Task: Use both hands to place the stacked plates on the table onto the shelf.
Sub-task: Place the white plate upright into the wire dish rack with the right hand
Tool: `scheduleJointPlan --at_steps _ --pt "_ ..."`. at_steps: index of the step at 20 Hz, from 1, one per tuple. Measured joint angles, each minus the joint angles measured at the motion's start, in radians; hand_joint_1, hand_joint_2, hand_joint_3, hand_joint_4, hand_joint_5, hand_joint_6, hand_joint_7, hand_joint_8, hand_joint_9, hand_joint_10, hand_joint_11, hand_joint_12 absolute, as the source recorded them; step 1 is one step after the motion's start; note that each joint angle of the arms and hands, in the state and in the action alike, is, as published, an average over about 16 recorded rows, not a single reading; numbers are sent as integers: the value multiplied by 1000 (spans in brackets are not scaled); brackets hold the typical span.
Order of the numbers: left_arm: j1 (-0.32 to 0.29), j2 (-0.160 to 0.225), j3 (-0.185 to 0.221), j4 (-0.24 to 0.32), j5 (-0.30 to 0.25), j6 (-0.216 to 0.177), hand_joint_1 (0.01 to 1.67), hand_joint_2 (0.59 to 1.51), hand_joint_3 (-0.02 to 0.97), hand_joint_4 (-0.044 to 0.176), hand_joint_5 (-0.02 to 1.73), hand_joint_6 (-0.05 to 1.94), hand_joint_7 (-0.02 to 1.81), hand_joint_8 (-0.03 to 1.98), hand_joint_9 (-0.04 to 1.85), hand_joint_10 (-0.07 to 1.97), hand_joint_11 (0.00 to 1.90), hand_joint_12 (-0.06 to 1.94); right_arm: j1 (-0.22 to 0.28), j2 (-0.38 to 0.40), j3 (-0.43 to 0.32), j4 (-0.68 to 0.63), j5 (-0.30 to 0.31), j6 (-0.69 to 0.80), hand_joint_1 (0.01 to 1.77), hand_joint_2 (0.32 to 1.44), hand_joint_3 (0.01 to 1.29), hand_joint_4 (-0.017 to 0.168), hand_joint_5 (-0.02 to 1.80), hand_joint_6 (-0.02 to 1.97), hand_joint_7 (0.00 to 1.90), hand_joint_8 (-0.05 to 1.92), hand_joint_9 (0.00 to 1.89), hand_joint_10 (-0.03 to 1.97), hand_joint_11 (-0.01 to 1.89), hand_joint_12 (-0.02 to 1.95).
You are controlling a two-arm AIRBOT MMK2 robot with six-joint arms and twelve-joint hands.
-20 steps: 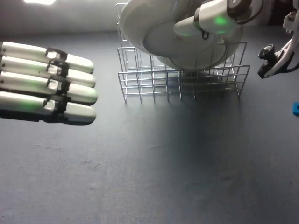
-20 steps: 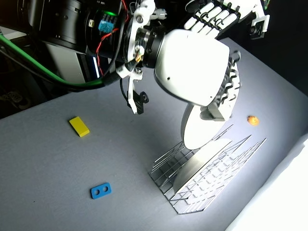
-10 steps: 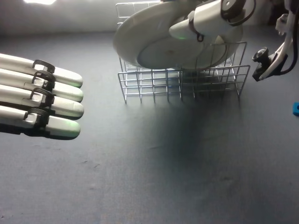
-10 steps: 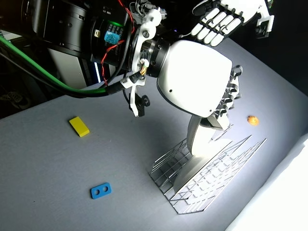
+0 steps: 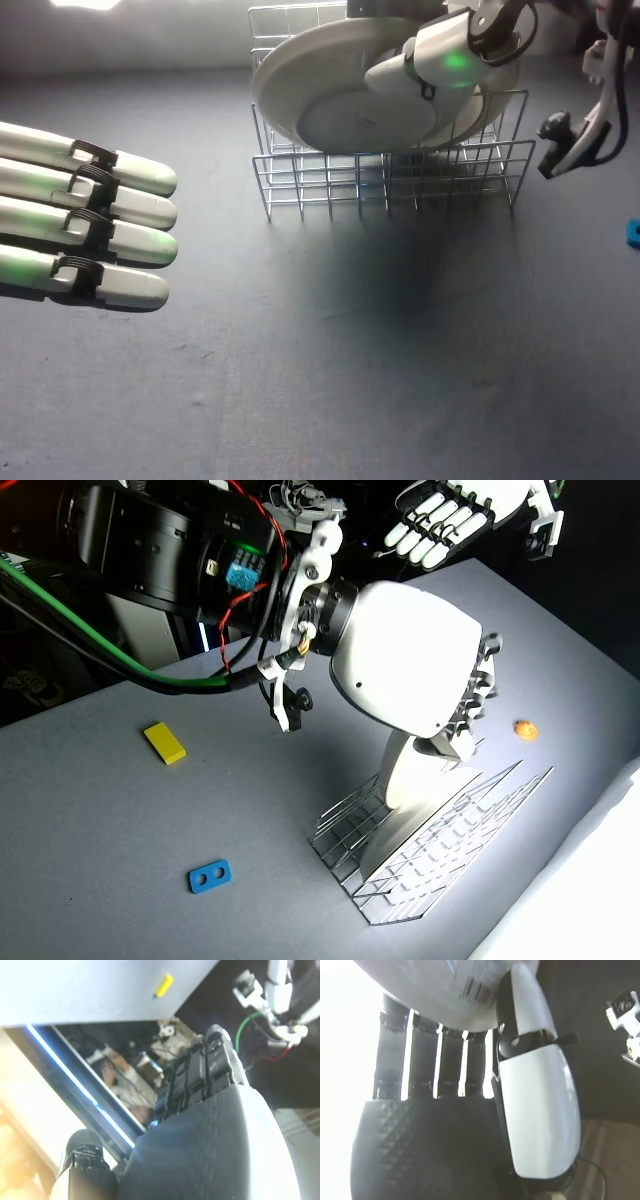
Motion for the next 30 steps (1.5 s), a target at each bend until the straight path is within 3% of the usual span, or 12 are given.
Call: scheduleJointPlan --at_steps 8,27,30 --pt "13 1 -11 -4 11 36 15 1057 15 3 21 0 18 8 17 6 14 16 -26 -27 40 15 -1 2 1191 1062 11 -9 841 1034 977 1082 1015 807 763 1396" --pt "19 -2 -13 1 11 54 15 1055 15 5 20 -2 17 7 16 6 15 16 -87 -57 87 21 8 3 1187 1076 10 -8 820 1063 963 1091 998 799 746 1417" --pt "19 -3 -14 2 10 53 14 1055 15 5 20 -2 17 8 16 7 15 16 -92 -57 87 21 9 3 1165 1093 11 -8 794 1048 921 998 939 761 683 1418"
